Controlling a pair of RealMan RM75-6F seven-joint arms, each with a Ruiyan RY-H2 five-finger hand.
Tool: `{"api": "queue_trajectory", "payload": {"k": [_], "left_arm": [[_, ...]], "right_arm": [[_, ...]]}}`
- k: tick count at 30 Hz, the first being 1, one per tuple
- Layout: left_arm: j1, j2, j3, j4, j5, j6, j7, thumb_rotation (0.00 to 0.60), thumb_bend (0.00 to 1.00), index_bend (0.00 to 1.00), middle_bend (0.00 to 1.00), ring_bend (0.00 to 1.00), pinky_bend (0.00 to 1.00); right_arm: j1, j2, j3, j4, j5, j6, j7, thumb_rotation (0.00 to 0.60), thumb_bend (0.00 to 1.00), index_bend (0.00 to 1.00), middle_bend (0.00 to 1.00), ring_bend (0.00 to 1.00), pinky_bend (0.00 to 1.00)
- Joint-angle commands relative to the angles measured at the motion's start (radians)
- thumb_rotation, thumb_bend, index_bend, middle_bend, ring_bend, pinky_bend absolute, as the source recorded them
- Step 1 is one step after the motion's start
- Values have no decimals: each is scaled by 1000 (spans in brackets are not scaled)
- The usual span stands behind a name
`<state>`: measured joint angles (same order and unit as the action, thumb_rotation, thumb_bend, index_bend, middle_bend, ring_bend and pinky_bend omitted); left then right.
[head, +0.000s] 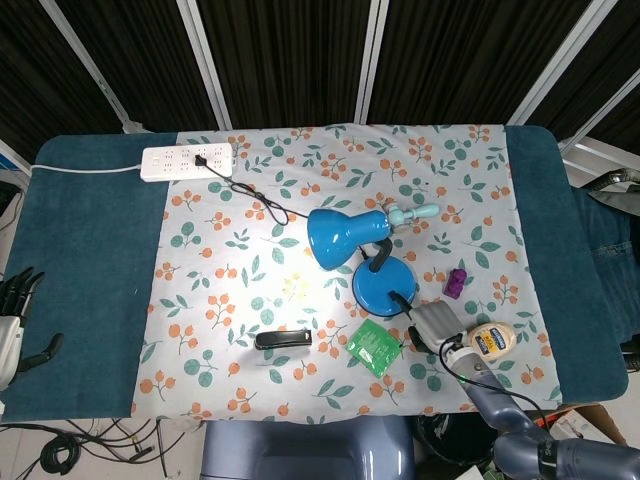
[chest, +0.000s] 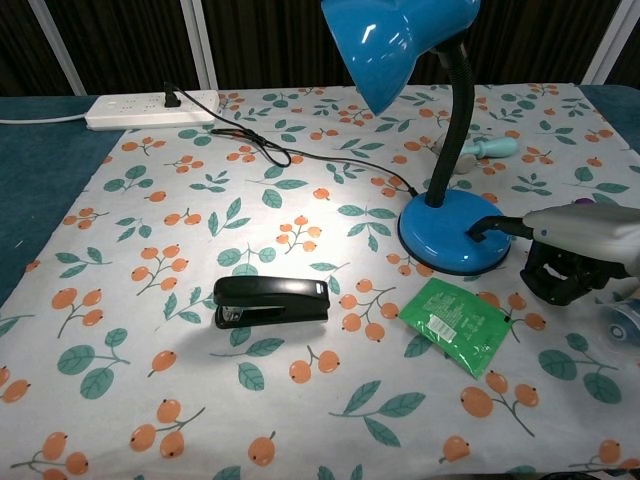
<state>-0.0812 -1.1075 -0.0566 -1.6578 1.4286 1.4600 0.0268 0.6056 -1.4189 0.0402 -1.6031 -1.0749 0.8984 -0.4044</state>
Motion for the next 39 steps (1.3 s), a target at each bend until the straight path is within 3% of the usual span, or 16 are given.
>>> {"api": "queue_trajectory", "payload": {"k": [1,12,24,39], "left_arm": [[0,0,0,0,0,0,0,600,294,0,0,0,0],[0,0,-1,0,-1,0,0,600,294,0,0,0,0],[0,0,-2,-1,-6,-1,3,600,294,0,0,0,0],[0,0,-1,4,1,4,7,600,295,0,0,0,0]], "right_arm": [[3,-1,0,0,2,-1,-3,600,628,0,814,847,712],[12,-3,-5,8,31,-15,-21,600,626,7,814,847,713],[22,-4,-9,22,60,-30,-28,600,619,221,814,847,713],[31,-10,-7,40,75,-39,-21,600,619,228,814,847,713]]}}
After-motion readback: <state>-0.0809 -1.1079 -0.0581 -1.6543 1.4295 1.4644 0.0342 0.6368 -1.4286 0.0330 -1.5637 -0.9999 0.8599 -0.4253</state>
